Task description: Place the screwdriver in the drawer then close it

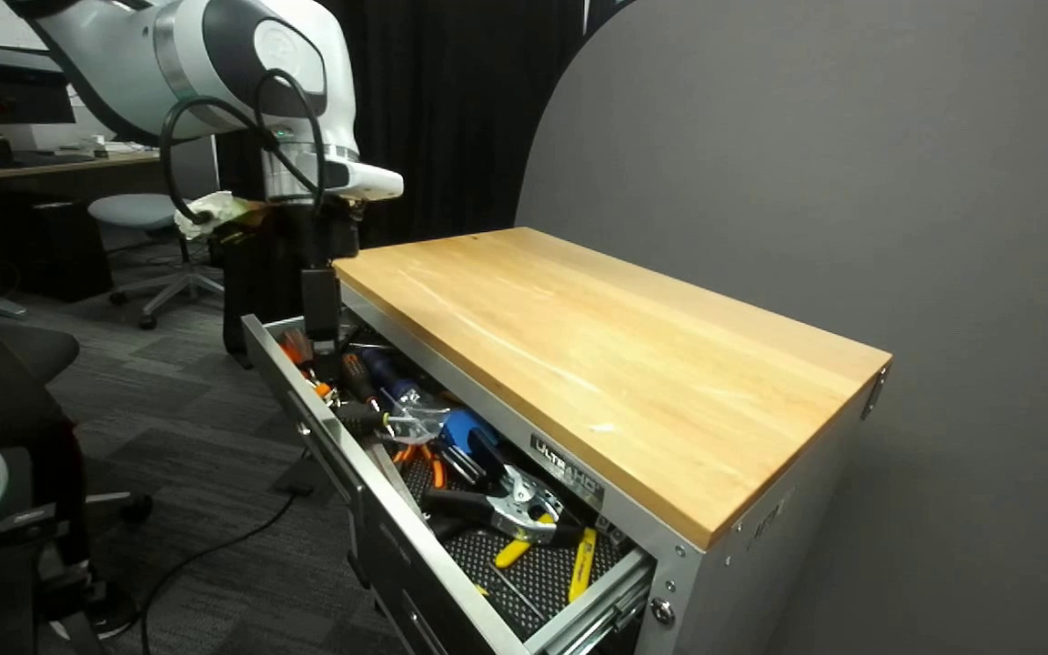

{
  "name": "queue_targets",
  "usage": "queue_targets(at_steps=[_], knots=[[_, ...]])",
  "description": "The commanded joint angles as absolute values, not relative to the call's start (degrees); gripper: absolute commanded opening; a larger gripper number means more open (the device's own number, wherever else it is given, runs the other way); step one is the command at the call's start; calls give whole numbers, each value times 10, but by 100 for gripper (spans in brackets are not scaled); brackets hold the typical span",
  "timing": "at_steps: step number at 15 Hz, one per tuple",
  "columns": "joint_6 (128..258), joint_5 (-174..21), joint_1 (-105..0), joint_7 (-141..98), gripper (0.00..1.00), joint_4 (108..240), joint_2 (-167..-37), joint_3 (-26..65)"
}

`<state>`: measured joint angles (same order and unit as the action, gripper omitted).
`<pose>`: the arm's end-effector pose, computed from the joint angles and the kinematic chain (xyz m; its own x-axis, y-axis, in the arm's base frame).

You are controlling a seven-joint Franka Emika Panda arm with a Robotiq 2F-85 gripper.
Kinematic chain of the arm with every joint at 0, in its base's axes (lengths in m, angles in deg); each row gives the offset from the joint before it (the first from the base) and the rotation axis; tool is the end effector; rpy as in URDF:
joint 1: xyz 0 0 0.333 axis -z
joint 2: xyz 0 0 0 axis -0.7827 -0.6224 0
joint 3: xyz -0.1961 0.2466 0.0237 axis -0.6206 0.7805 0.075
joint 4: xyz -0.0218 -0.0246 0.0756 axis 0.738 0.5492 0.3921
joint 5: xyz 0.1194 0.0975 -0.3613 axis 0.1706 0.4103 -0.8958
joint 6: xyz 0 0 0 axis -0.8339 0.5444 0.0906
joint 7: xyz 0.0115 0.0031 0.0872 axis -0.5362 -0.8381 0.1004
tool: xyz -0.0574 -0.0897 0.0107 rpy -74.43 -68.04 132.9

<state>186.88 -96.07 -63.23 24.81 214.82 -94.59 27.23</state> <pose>0.4773 0.1241 0.2564 0.9443 -0.3289 0.0109 -0.3125 -0.8857 0.3435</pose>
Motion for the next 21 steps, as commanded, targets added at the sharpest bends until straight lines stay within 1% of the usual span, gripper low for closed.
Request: queue_targets(at_steps=[1,3,4,5,6,7,9,12,14,15,21], knots=[[1796,-898,-607,117,100,2149,-927,275],[1757,-886,-600,71,100,2154,-925,272],[1746,-875,-597,49,75,2160,-924,274],[1742,-880,-598,41,73,2167,-923,274],[1746,-880,-600,38,66,2176,-923,276],[1748,-876,-602,31,56,2182,-926,279],[1767,-872,-607,38,42,2193,-937,285],[1810,-882,-620,62,18,2207,-954,293],[1849,-890,-628,86,4,2213,-965,293],[1870,-893,-632,95,0,2215,-973,293],[2019,-947,-666,212,0,2193,-1049,265]])
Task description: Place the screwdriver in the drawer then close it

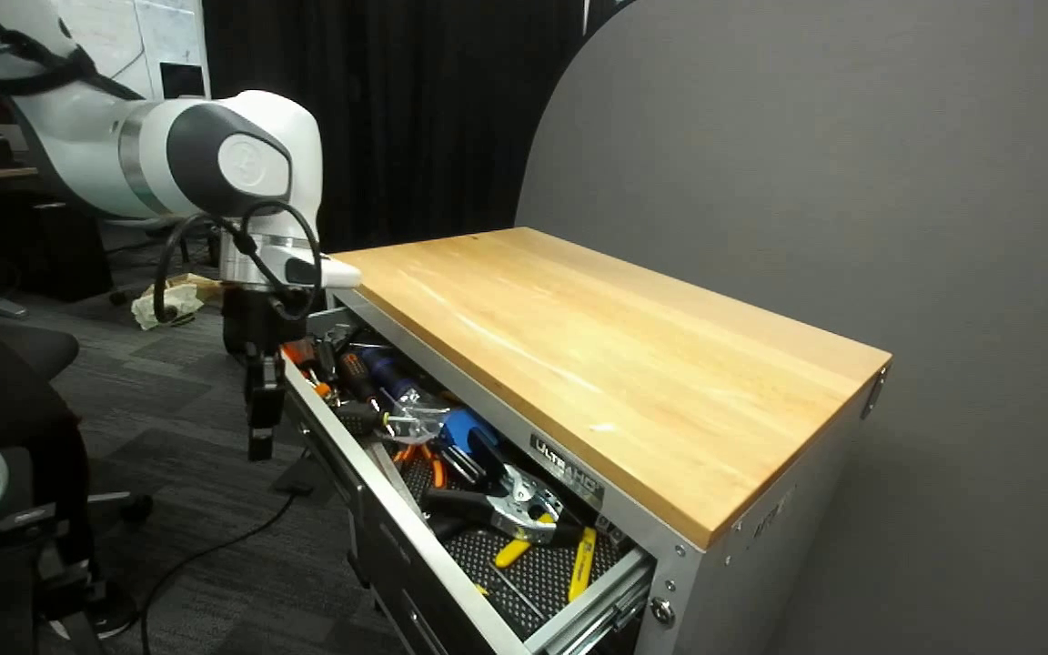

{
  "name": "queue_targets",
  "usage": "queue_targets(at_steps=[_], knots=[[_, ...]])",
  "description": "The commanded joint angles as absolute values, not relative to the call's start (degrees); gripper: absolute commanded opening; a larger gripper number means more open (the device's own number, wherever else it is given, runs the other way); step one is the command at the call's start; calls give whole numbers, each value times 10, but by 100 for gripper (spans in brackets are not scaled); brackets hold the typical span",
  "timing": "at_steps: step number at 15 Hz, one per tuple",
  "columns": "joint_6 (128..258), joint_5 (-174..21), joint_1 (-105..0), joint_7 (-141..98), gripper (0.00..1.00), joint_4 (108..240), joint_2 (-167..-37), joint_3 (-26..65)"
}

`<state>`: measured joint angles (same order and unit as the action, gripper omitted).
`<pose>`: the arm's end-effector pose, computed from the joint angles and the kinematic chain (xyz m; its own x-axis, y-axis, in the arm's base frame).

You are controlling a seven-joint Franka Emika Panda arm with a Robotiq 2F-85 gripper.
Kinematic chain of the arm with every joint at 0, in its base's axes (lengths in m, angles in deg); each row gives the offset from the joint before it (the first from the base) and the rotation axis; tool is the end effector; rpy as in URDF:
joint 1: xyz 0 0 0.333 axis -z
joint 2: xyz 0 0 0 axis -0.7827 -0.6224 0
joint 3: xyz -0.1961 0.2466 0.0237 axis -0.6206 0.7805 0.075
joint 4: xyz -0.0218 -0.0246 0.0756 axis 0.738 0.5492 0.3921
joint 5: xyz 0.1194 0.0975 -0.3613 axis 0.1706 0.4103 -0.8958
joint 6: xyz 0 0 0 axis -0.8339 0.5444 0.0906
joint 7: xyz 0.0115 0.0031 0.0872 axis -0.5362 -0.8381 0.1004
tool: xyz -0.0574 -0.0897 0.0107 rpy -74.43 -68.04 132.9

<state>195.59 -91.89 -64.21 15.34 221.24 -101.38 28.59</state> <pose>0.4282 0.1404 0.1718 0.9717 -0.1667 -0.1672 -0.1128 -0.9498 0.2917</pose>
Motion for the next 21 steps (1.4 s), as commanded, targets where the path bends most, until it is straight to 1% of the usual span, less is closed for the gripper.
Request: queue_targets(at_steps=[1,5,10,14,18,19,20,21], knots=[[2044,-959,-674,235,0,2184,-1063,257],[2131,-1040,-730,311,0,2153,-1108,206],[2212,-1159,-805,413,0,2081,-1172,127],[2245,-1226,-850,485,0,2031,-1213,73],[2266,-1282,-879,530,0,2011,-1222,20],[2258,-1273,-872,527,11,2015,-1215,23],[2250,-1264,-868,524,27,2023,-1202,24],[2241,-1254,-860,515,32,2032,-1188,30]])
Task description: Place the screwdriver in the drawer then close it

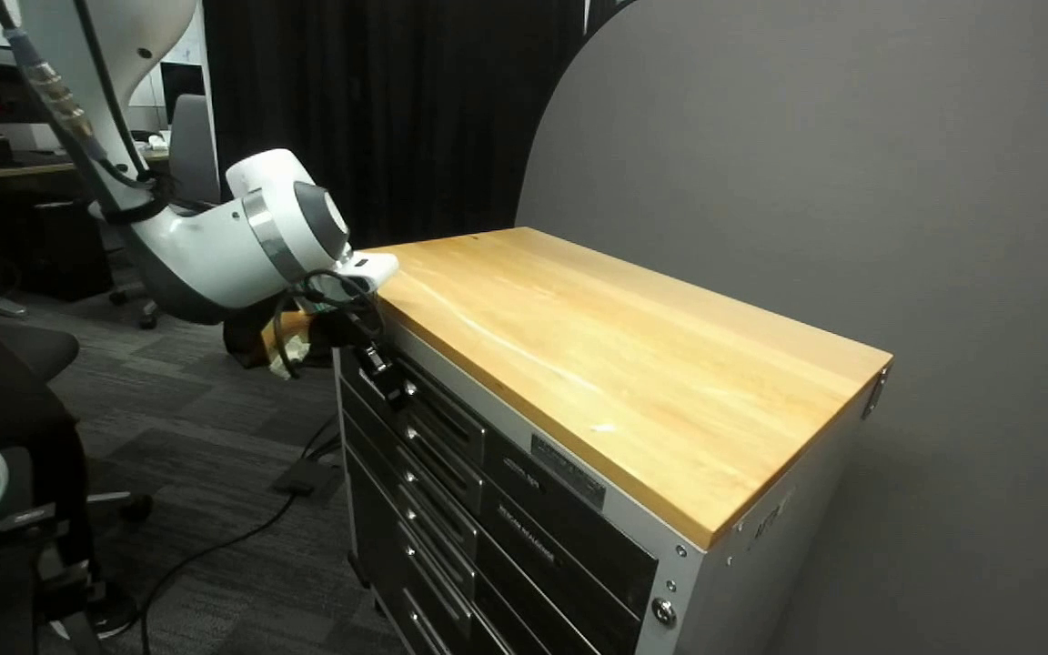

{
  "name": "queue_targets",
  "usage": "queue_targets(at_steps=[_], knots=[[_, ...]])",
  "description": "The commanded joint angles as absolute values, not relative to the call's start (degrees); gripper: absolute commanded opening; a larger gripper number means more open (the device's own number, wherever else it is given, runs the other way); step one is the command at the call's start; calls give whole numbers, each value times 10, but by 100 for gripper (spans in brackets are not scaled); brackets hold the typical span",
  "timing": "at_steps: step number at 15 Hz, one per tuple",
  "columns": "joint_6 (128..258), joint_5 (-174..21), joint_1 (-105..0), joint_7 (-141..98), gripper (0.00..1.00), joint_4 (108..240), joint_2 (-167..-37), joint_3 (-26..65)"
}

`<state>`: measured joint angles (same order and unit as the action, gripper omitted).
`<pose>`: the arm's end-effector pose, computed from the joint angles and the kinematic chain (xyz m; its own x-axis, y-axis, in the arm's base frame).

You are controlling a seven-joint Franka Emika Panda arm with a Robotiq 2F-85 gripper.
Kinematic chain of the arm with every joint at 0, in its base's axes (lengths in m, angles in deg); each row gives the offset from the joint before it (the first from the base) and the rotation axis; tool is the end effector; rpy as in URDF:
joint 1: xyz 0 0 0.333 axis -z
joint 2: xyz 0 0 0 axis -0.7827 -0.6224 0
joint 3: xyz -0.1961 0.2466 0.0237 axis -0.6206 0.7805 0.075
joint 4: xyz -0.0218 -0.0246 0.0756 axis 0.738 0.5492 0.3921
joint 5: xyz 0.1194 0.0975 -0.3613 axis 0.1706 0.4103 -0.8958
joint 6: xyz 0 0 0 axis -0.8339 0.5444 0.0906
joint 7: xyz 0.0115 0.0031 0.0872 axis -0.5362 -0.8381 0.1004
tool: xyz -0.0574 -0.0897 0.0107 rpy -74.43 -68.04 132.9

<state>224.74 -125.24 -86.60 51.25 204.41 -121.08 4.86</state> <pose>0.5186 0.1988 0.1230 0.9218 -0.0714 0.3811 -0.1587 -0.9663 0.2029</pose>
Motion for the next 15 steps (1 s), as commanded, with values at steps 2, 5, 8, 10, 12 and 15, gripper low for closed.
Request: queue_targets(at_steps=[2,5,8,10,12,15], knots=[[2202,-1197,-808,435,48,2061,-1138,81],[2120,-1097,-696,302,70,2078,-1087,212],[2056,-957,-587,170,94,2065,-1058,353],[1992,-857,-512,78,100,2020,-1048,446],[1902,-773,-458,-10,100,1963,-1041,518],[1767,-703,-531,-98,100,1865,-1019,438]])
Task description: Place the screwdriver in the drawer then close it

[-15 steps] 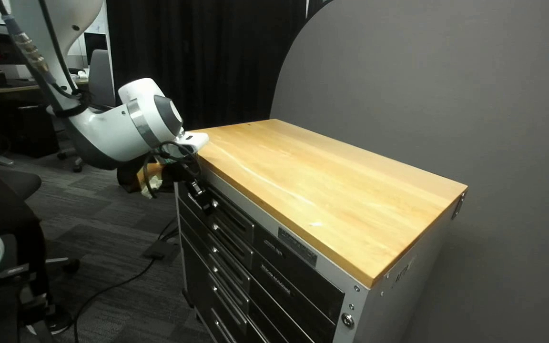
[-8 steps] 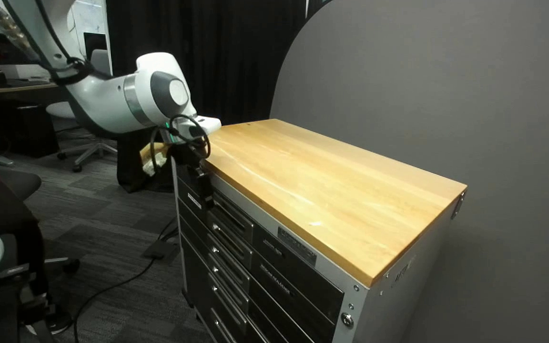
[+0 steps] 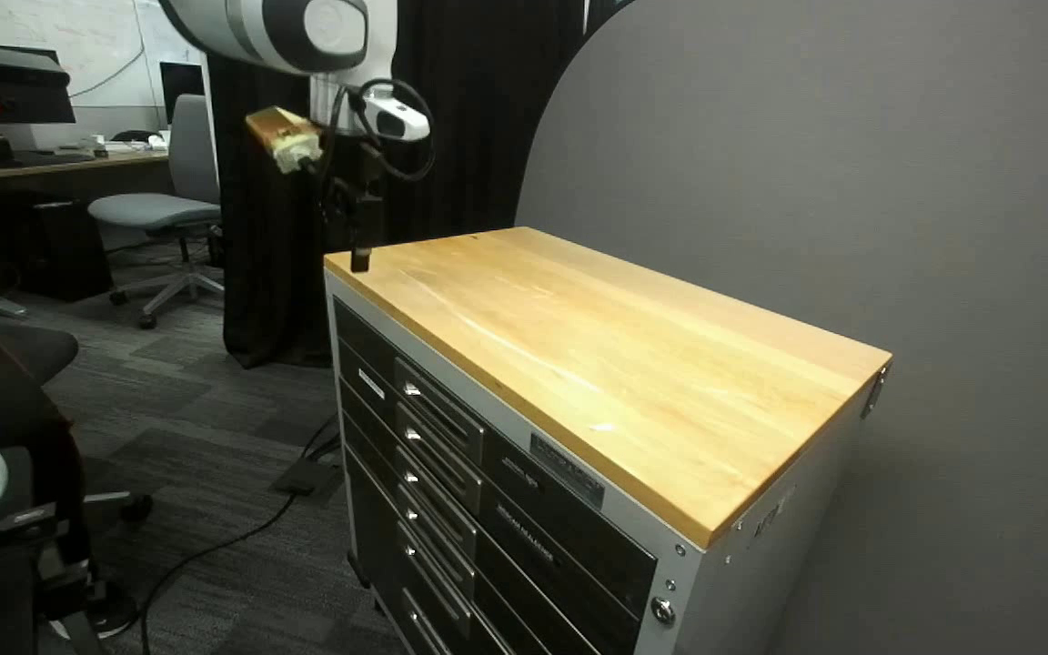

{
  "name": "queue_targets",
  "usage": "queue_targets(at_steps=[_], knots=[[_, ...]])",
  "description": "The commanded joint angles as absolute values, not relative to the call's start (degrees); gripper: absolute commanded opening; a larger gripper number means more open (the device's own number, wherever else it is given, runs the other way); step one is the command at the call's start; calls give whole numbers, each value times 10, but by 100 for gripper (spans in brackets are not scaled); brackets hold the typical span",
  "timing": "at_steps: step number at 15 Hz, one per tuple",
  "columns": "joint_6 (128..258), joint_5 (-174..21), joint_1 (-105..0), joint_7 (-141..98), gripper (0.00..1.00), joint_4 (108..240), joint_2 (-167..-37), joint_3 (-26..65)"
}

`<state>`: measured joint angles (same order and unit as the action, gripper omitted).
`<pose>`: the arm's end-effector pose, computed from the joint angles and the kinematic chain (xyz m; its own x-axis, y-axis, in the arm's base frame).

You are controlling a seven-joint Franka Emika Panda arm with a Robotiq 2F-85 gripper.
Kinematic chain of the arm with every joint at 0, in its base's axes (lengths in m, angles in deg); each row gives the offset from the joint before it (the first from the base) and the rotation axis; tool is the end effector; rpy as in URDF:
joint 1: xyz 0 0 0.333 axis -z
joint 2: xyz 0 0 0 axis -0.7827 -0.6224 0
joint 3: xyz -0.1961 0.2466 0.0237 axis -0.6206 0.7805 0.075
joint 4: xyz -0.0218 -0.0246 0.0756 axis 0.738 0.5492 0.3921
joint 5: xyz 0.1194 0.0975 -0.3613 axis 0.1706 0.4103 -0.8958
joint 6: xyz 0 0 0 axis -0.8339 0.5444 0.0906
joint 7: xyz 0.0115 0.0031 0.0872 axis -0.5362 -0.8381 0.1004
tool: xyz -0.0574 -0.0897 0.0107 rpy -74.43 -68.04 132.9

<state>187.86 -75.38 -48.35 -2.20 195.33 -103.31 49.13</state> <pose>0.5588 0.2233 0.3249 0.9987 -0.0223 -0.0458 -0.0268 -0.9946 -0.0999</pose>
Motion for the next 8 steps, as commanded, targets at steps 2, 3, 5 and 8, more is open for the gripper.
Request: queue_targets(at_steps=[2,3,5,8], knots=[[1698,-734,-561,-109,100,1787,-1021,398],[1664,-746,-573,-115,100,1744,-1029,383],[1604,-761,-588,-139,100,1672,-1041,359],[1624,-744,-596,-132,100,1706,-1019,345]])
